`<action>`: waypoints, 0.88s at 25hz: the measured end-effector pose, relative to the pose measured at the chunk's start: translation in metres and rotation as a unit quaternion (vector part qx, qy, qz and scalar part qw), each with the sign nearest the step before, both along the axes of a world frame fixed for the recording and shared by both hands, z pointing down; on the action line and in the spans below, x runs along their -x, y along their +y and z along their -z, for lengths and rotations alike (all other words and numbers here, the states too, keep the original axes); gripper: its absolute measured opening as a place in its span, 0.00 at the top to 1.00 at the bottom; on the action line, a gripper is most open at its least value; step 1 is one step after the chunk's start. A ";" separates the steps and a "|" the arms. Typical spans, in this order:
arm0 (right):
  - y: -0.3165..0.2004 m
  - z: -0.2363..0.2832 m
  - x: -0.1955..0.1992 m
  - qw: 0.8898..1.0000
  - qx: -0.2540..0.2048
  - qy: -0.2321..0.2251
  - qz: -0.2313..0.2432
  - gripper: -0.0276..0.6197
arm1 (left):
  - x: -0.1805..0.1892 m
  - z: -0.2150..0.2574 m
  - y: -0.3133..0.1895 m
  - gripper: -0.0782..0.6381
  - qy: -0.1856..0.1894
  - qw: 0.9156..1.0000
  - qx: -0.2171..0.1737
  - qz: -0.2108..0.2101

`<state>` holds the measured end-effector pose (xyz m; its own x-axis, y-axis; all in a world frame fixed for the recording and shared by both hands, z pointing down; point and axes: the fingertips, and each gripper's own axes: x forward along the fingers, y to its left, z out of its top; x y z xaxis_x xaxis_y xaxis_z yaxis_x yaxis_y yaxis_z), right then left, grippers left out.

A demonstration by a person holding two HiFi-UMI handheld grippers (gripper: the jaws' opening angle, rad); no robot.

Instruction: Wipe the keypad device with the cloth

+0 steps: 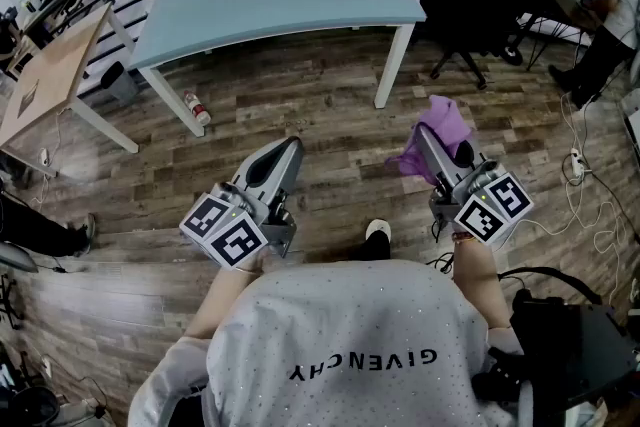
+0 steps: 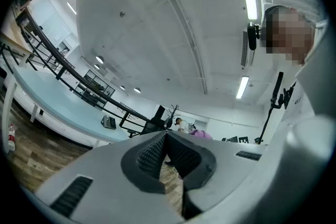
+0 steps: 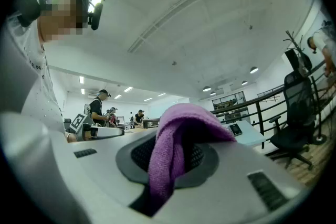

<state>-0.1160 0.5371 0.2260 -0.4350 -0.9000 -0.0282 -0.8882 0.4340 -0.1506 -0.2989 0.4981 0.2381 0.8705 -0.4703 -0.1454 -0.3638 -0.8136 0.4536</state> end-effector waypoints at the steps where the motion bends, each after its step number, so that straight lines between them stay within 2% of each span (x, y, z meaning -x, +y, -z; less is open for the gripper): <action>1: 0.003 0.002 0.001 1.000 0.002 0.001 0.000 0.88 | 0.000 0.000 0.003 0.89 0.000 1.000 0.001 -0.002; 13: 0.013 0.007 -0.018 1.000 0.006 0.000 -0.016 0.88 | -0.010 0.002 0.005 0.89 0.001 1.000 0.004 -0.004; 22: -0.025 -0.009 -0.079 0.999 0.014 -0.039 -0.035 0.88 | -0.052 -0.019 -0.035 0.89 0.009 0.999 0.044 0.010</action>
